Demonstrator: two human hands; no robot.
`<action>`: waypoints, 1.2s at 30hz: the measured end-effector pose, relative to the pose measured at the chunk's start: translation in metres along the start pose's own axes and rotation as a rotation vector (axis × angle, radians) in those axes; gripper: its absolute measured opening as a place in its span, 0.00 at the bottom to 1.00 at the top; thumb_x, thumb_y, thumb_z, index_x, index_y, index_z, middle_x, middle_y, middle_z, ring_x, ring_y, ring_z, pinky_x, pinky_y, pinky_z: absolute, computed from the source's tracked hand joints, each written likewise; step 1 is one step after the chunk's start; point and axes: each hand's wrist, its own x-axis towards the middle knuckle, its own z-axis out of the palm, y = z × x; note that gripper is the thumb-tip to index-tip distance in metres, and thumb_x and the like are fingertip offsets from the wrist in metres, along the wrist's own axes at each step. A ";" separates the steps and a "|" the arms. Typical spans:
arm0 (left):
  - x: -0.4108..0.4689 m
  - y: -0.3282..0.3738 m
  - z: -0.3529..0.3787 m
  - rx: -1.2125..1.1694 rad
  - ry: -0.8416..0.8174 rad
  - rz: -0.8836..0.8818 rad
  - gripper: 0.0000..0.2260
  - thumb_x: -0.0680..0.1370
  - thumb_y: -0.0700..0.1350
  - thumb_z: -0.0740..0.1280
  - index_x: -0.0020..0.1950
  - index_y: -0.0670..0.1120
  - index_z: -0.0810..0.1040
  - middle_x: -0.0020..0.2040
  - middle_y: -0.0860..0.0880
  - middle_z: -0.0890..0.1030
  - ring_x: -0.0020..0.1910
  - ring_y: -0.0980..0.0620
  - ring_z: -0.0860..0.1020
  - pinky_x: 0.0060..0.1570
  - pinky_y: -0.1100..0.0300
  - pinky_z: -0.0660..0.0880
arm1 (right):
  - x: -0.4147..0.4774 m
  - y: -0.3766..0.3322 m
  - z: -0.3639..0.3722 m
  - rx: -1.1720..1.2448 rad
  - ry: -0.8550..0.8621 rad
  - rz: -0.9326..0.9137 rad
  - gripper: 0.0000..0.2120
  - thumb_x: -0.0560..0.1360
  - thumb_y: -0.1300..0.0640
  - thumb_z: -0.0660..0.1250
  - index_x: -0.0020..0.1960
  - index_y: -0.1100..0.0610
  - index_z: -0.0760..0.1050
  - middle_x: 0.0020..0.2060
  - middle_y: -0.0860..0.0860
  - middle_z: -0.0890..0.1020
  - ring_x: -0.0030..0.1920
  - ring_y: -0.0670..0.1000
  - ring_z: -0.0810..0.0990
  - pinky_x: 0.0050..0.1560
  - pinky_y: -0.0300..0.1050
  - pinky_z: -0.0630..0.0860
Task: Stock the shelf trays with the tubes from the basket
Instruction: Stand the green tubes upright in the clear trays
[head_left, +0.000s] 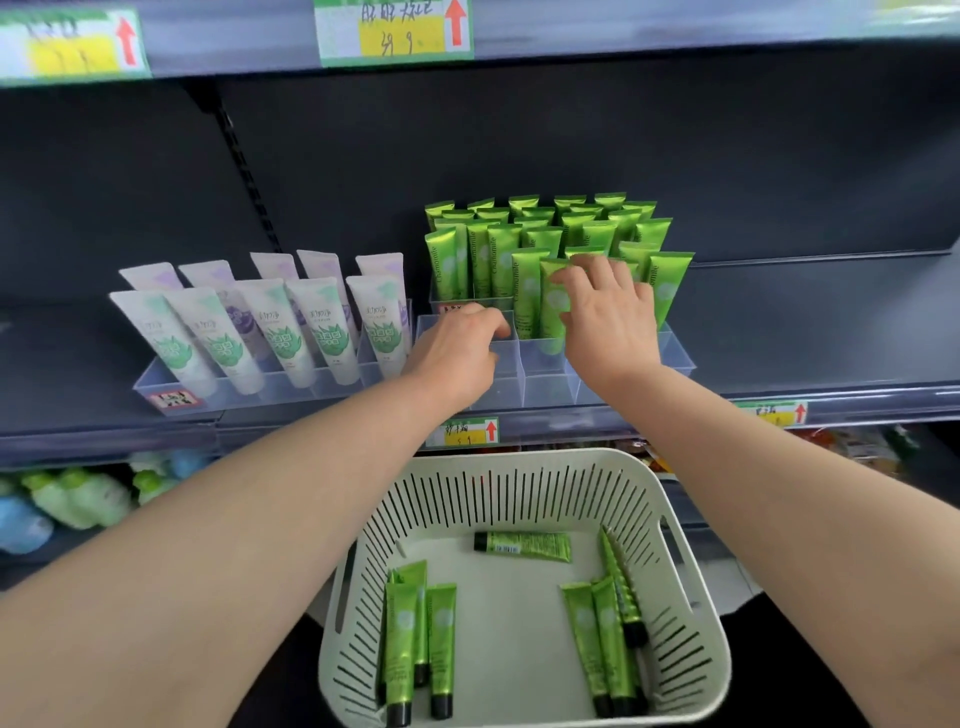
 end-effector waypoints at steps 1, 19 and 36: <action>-0.003 0.000 0.000 -0.001 -0.002 0.002 0.15 0.79 0.38 0.64 0.65 0.48 0.75 0.66 0.49 0.73 0.62 0.47 0.73 0.55 0.52 0.73 | -0.003 0.000 -0.001 -0.002 -0.004 -0.004 0.24 0.72 0.64 0.66 0.67 0.52 0.68 0.67 0.53 0.69 0.65 0.58 0.67 0.57 0.55 0.66; -0.073 -0.005 0.046 -0.062 -0.105 -0.034 0.13 0.78 0.38 0.65 0.61 0.48 0.77 0.62 0.50 0.76 0.59 0.49 0.75 0.49 0.59 0.69 | -0.113 -0.013 0.042 0.044 -0.233 -0.065 0.25 0.73 0.64 0.65 0.67 0.51 0.67 0.62 0.50 0.71 0.61 0.55 0.68 0.54 0.50 0.66; -0.118 -0.039 0.148 -0.106 -0.416 -0.184 0.13 0.78 0.39 0.66 0.63 0.48 0.76 0.64 0.50 0.75 0.64 0.51 0.73 0.63 0.58 0.69 | -0.195 0.002 0.132 0.060 -0.813 0.000 0.27 0.74 0.66 0.62 0.70 0.51 0.64 0.64 0.50 0.71 0.66 0.53 0.66 0.68 0.54 0.61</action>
